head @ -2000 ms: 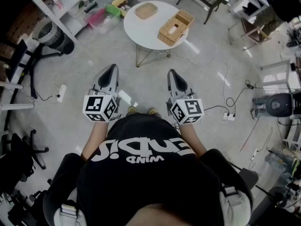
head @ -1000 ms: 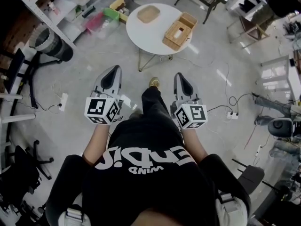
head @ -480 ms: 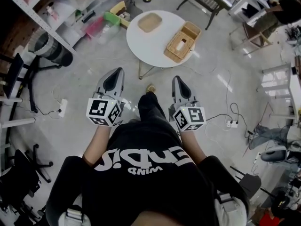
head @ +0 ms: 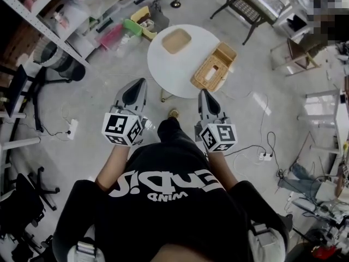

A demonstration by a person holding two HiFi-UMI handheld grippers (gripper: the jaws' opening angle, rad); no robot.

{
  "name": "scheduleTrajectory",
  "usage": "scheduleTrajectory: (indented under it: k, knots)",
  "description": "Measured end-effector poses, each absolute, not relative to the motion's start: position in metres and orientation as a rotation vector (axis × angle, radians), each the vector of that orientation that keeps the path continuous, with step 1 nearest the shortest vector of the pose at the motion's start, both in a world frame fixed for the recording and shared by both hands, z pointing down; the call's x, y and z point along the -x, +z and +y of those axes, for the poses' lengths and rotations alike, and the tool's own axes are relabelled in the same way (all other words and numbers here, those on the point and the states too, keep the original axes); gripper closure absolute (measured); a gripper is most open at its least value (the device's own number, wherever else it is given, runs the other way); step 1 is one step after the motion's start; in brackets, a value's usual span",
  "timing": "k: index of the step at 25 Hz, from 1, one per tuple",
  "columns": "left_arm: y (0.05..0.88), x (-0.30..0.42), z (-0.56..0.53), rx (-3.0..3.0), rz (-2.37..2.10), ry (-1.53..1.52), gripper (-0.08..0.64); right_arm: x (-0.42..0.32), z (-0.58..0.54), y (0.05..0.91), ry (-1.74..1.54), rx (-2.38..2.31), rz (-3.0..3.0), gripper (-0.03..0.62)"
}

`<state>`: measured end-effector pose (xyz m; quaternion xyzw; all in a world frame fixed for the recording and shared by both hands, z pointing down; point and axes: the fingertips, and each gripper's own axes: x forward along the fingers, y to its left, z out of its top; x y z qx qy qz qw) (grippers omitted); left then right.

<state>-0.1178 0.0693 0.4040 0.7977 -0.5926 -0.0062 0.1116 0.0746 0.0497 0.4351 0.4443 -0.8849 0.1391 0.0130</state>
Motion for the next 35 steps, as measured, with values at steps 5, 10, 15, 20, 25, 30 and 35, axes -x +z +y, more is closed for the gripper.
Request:
scheduleTrajectory:
  k: [5, 10, 15, 20, 25, 30, 35]
  knots:
    - [0.396, 0.115, 0.024, -2.330, -1.767, -0.003, 0.561, -0.078, 0.003, 0.430, 0.448, -1.362, -2.773, 0.594]
    - [0.397, 0.110, -0.022, -2.302, -1.791, -0.005, 0.561, -0.082, -0.044, 0.430, 0.455, -1.335, -2.786, 0.594]
    - [0.395, 0.107, -0.056, -2.273, -1.829, -0.013, 0.561, -0.087, -0.083, 0.429, 0.456, -1.302, -2.796, 0.594]
    - [0.394, 0.112, -0.076, -2.273, -1.839, 0.003, 0.561, -0.084, -0.103, 0.431, 0.462, -1.290, -2.796, 0.594]
    - [0.395, 0.120, -0.094, -2.292, -1.819, 0.025, 0.561, -0.078, -0.113, 0.432, 0.472, -1.306, -2.784, 0.594]
    - [0.395, 0.124, -0.114, -2.335, -1.769, 0.055, 0.561, -0.071, -0.124, 0.433, 0.496, -1.362, -2.759, 0.594]
    - [0.401, 0.127, -0.130, -2.358, -1.720, 0.082, 0.561, -0.063, -0.135, 0.433, 0.505, -1.405, -2.747, 0.594]
